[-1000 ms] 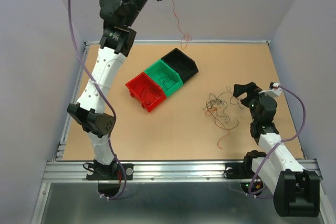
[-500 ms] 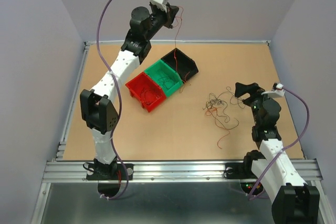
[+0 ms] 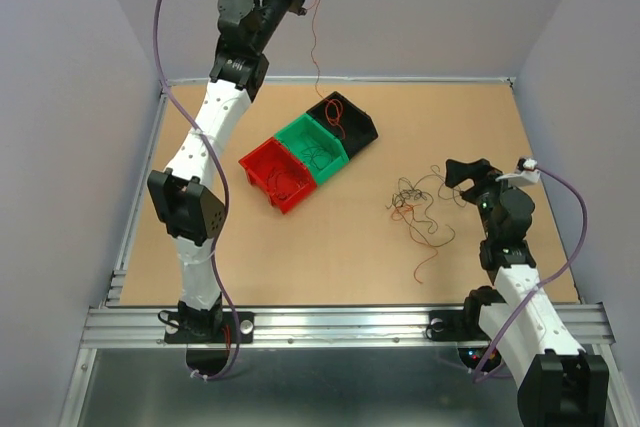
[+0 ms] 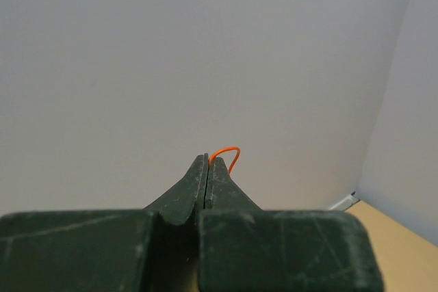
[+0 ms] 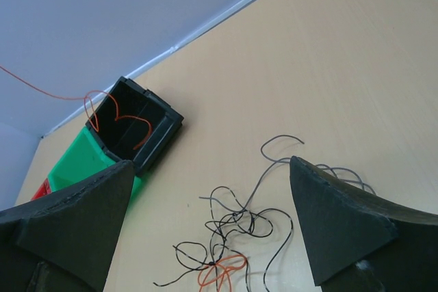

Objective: Untangle the cables

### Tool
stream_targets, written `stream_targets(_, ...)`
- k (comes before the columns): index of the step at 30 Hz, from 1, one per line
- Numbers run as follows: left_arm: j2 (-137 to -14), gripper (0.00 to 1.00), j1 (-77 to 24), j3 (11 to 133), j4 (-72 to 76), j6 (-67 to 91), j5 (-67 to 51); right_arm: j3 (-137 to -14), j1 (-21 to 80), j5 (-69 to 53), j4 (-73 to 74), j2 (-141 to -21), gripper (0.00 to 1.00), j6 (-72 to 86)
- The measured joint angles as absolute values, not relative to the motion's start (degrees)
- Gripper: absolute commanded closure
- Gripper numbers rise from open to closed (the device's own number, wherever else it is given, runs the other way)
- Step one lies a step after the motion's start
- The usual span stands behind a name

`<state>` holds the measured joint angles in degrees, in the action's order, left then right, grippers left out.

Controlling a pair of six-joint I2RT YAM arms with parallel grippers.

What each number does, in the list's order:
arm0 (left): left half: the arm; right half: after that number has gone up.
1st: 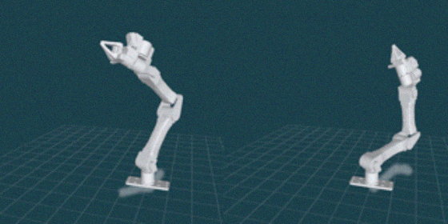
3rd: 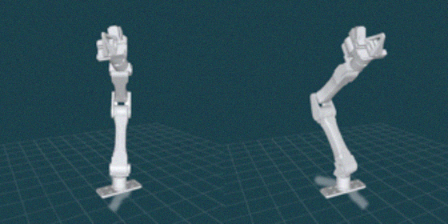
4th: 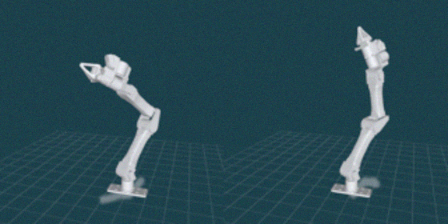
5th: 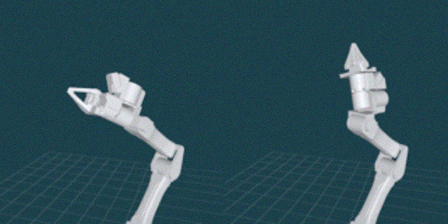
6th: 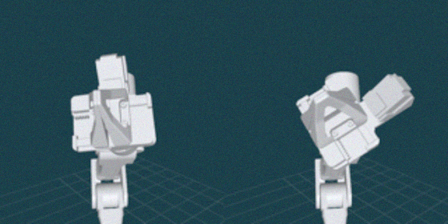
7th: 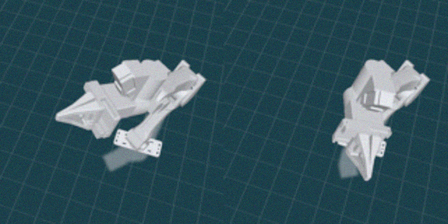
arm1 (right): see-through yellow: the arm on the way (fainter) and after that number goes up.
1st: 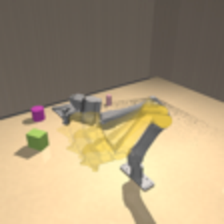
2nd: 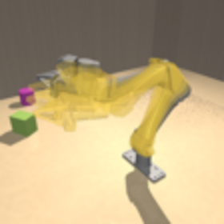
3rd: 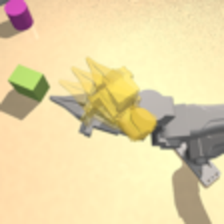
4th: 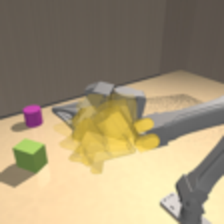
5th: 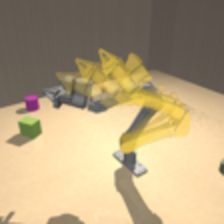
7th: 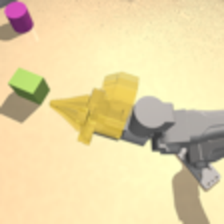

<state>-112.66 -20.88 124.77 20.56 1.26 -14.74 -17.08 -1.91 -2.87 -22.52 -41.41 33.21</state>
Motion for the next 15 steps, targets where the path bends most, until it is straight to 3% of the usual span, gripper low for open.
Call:
stream_targets(8, -115.2, 1.0, -20.7, 126.6, 21.8, -0.8, -13.7, -17.1, -1.9, -5.5, -22.3, -44.4, 0.0, 32.8)
stream_targets(15, -116.4, 1.0, -18.9, 117.8, 22.5, 1.6, -19.6, -17.1, -1.9, -6.5, -22.3, -45.1, 0.0, 32.7)
